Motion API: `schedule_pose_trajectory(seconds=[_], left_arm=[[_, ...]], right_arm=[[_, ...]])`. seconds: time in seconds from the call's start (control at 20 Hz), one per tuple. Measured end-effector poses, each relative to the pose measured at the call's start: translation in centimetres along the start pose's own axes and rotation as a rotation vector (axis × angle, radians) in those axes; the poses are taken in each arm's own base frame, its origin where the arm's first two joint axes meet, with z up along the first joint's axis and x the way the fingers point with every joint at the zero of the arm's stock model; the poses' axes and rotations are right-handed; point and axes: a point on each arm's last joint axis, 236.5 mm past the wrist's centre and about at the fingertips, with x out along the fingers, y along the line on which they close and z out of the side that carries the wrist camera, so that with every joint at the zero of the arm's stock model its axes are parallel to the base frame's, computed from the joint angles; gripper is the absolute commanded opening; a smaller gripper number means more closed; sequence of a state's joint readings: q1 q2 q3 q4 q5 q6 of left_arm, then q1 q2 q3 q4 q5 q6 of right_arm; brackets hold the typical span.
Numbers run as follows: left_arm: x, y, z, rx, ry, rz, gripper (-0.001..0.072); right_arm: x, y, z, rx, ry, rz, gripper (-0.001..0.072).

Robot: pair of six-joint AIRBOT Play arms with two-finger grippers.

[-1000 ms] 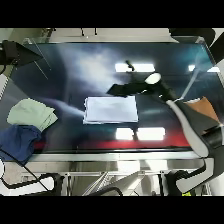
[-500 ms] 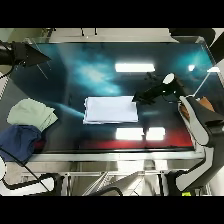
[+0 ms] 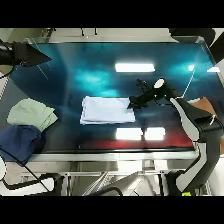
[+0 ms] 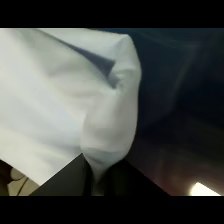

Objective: Fold the shirts.

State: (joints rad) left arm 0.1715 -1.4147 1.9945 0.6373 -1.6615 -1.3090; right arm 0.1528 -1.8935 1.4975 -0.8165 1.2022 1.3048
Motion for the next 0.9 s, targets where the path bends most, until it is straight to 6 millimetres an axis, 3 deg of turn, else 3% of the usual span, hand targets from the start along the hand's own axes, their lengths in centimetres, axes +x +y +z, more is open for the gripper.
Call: schedule_pose_trajectory(seconds=[0.1, 0.2, 0.35, 0.5, 0.7, 0.8, 0.9], left_arm=[[0.1, -0.2, -0.1, 0.003, 0.007, -0.005, 0.0022], [0.2, -0.3, -0.2, 0.004, 0.009, -0.007, 0.0022], [0.3, -0.4, -0.3, 0.006, 0.017, -0.01, 0.0022], [0.3, -0.5, -0.5, 0.006, 0.023, -0.012, 0.0022], [0.3, -0.5, -0.6, 0.006, 0.028, -0.013, 0.0022], [0.3, -0.5, -0.7, 0.006, 0.033, -0.014, 0.0022], [0.3, -0.6, -0.8, 0.005, 0.038, -0.016, 0.0022]], right_arm=[[-2.0, 2.2, 1.6, -0.035, -0.061, 0.05, 0.0016], [-5.6, 3.5, 4.0, -0.066, -0.155, 0.065, 0.0016], [-14.6, 5.0, 7.8, -0.058, -0.355, 0.073, 0.0016], [-24.2, 3.1, 8.7, 0.032, -0.525, 0.008, 0.0016], [-35.9, -3.1, 5.0, 0.228, -0.694, -0.176, 0.0016], [-41.1, -6.8, 1.2, 0.361, -0.757, -0.271, 0.0016], [-45.1, -9.9, -3.1, 0.49, -0.795, -0.34, 0.0017]])
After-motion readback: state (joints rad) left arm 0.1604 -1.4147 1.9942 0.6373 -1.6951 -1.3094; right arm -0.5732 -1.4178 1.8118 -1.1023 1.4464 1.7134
